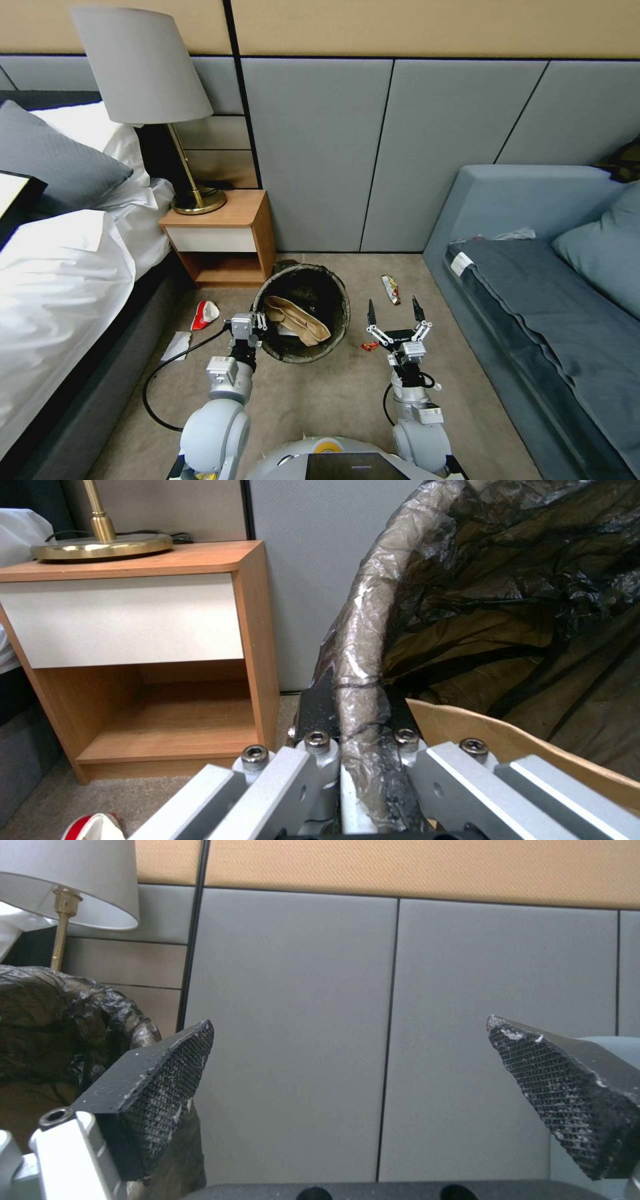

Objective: Pick up the trash bin, then pick up the garbage from the floor and place it into the trash bin.

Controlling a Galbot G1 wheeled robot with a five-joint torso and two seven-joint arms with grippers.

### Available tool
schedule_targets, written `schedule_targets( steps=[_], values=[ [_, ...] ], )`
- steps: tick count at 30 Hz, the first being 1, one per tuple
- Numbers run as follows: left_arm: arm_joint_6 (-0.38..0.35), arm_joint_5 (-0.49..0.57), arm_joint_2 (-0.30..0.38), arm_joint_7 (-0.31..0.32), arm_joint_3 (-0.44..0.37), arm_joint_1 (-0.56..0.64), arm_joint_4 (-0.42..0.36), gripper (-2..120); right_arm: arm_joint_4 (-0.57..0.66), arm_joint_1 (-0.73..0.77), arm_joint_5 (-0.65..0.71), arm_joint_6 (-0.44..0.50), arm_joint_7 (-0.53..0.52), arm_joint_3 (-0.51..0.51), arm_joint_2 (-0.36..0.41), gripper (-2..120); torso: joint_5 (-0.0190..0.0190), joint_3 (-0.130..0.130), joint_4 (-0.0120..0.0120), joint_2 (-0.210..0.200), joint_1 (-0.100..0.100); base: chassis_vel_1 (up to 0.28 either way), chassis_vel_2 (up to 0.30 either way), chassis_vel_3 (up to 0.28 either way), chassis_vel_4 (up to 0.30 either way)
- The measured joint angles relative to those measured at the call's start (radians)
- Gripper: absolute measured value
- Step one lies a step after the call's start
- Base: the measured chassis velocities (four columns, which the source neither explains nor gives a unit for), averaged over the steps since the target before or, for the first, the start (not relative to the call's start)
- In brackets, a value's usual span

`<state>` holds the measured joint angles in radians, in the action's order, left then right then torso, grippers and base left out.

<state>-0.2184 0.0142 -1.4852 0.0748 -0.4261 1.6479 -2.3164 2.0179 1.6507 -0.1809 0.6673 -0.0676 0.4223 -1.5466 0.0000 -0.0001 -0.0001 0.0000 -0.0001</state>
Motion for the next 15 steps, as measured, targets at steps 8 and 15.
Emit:
schedule_targets(
  steps=[8,15],
  values=[
    [0.0,-0.001,0.0,-0.002,-0.001,0.001,-0.002,0,-0.007,-0.012,-0.01,-0.025,-0.009,-0.002,0.003,100,0.0,0.0,0.0,0.0,0.0,0.005,-0.004,-0.006,0.007],
    [0.0,-0.001,-0.001,-0.002,-0.003,0.002,-0.007,0,-0.013,-0.029,-0.01,-0.068,-0.03,-0.007,0.013,100,0.0,0.0,0.0001,0.0,0.0,0.0,0.0,0.0,0.0]
  ],
)
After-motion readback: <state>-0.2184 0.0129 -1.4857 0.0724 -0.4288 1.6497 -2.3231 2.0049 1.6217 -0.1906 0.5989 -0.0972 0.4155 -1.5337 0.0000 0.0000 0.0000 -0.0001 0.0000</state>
